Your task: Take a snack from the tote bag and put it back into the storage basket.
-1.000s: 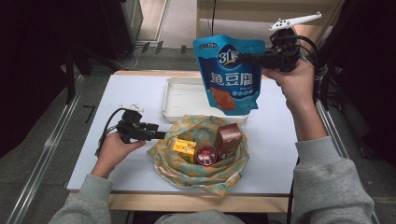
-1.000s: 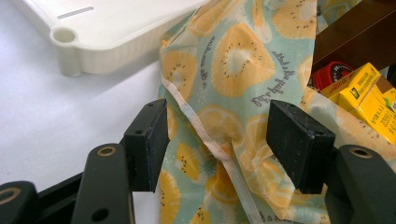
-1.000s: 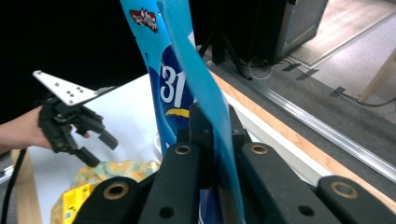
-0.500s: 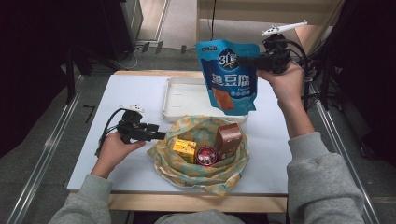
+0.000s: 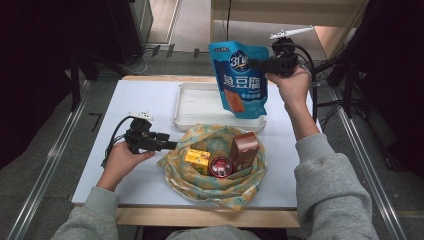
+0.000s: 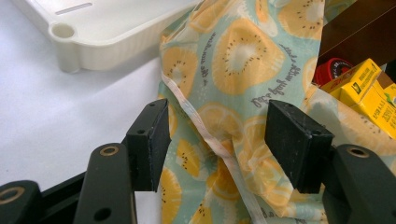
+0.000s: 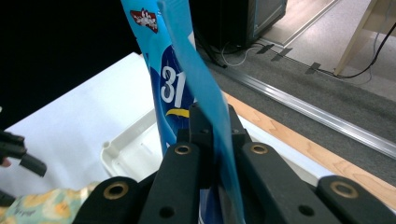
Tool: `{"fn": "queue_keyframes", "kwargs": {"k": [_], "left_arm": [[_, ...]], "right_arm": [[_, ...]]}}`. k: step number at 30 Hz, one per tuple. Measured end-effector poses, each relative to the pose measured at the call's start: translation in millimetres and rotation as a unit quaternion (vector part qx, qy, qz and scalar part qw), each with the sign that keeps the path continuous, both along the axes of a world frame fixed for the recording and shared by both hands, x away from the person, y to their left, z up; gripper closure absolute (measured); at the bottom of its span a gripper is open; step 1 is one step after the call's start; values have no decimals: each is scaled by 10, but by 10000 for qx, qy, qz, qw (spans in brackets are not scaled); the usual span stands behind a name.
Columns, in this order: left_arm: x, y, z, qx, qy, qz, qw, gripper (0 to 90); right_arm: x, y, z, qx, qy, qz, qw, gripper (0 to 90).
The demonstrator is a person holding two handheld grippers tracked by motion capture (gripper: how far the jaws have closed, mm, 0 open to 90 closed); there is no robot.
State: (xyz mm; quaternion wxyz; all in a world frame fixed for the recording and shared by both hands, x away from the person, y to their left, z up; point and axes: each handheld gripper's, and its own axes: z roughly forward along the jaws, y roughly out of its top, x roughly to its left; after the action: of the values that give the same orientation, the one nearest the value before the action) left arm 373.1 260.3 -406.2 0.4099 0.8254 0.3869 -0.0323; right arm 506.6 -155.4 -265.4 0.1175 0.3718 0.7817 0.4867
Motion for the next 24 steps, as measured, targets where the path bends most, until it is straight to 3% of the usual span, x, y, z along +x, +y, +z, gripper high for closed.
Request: {"fn": "queue_keyframes", "kwargs": {"k": [13, 24], "left_arm": [[24, 13, -28, -28, 74, 3, 10000, 410], [30, 42, -31, -50, 75, 36, 10000, 412]], "right_arm": [[337, 62, -158, 227, -4, 74, 9997, 898], [509, 212, -370, 267, -76, -217, 9994, 897]]}}
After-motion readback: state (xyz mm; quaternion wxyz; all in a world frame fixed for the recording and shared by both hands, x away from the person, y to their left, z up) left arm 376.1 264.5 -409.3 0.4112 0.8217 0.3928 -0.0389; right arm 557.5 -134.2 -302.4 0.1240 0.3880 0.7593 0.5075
